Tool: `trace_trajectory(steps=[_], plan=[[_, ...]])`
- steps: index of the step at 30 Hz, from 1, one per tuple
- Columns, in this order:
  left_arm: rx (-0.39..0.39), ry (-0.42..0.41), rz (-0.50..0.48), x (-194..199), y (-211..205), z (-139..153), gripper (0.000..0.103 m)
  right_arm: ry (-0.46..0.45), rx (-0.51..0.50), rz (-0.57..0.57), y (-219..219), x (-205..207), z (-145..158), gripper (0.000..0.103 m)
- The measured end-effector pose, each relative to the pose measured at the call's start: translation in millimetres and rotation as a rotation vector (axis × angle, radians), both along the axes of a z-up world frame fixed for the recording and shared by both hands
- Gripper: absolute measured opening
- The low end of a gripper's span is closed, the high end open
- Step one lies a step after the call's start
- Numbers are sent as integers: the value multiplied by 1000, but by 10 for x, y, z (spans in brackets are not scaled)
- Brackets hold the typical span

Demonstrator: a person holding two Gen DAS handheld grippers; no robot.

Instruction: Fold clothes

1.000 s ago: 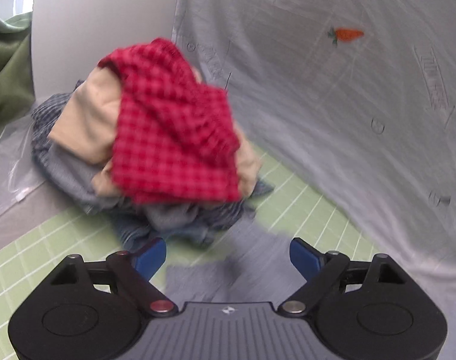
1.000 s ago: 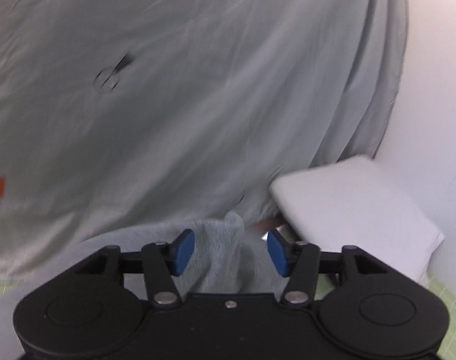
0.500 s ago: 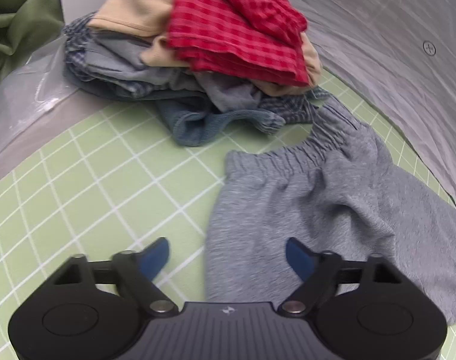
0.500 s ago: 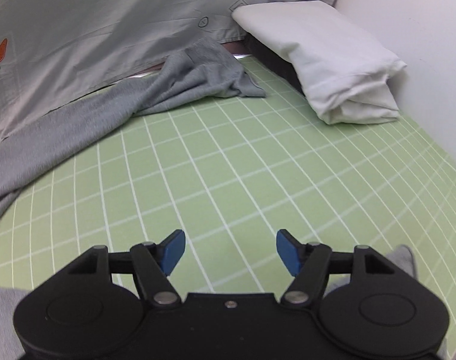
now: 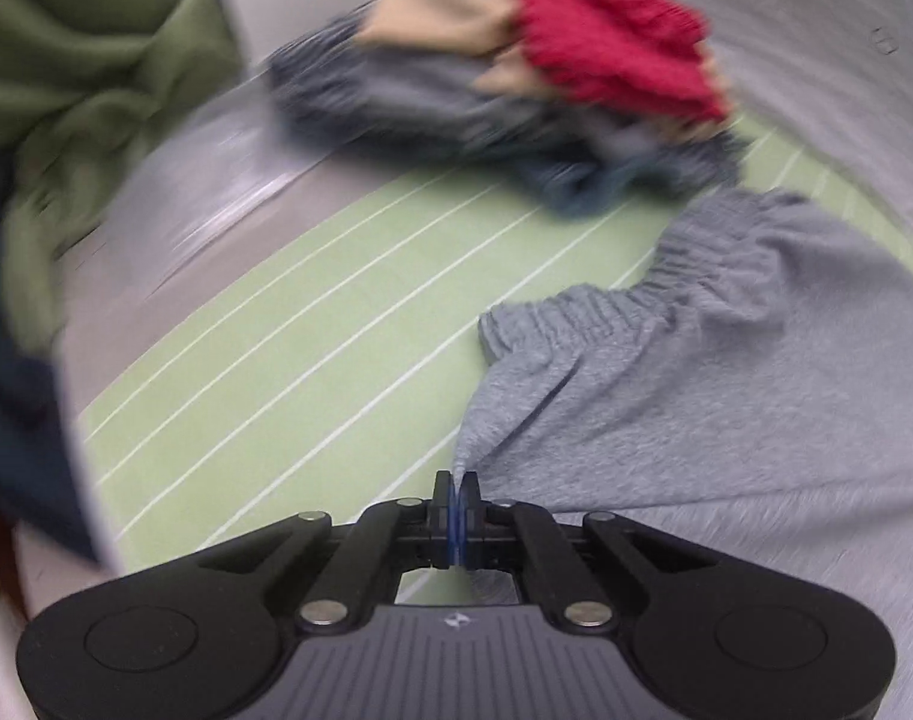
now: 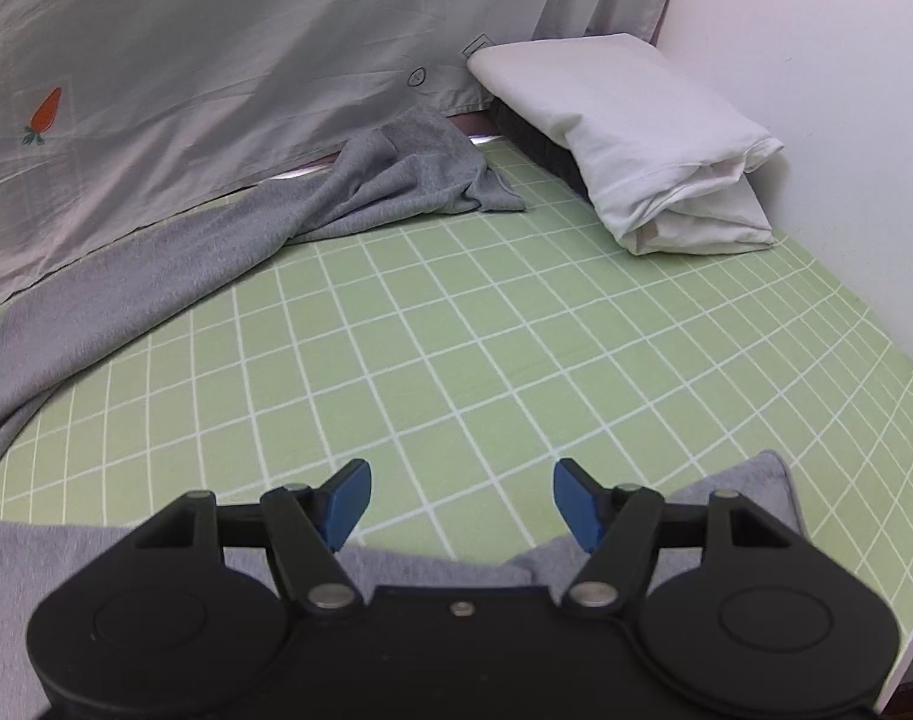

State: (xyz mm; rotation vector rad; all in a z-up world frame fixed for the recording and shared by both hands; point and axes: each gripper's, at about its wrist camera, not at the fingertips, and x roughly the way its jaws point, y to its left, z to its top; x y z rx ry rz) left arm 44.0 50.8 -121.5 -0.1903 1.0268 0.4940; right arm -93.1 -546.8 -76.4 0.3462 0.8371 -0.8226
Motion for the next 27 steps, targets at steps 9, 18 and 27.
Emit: trace_trajectory(steps=[9,18,27], plan=[[-52,-13,61,-376,135,142,28,13,58,83,176,245,-126,69],[-38,-145,-105,703,-110,275,63,12,8,119,-9,636,-12,73],[-39,-40,-255,1571,-427,-129,26,104,5,111,-57,798,-140,74]])
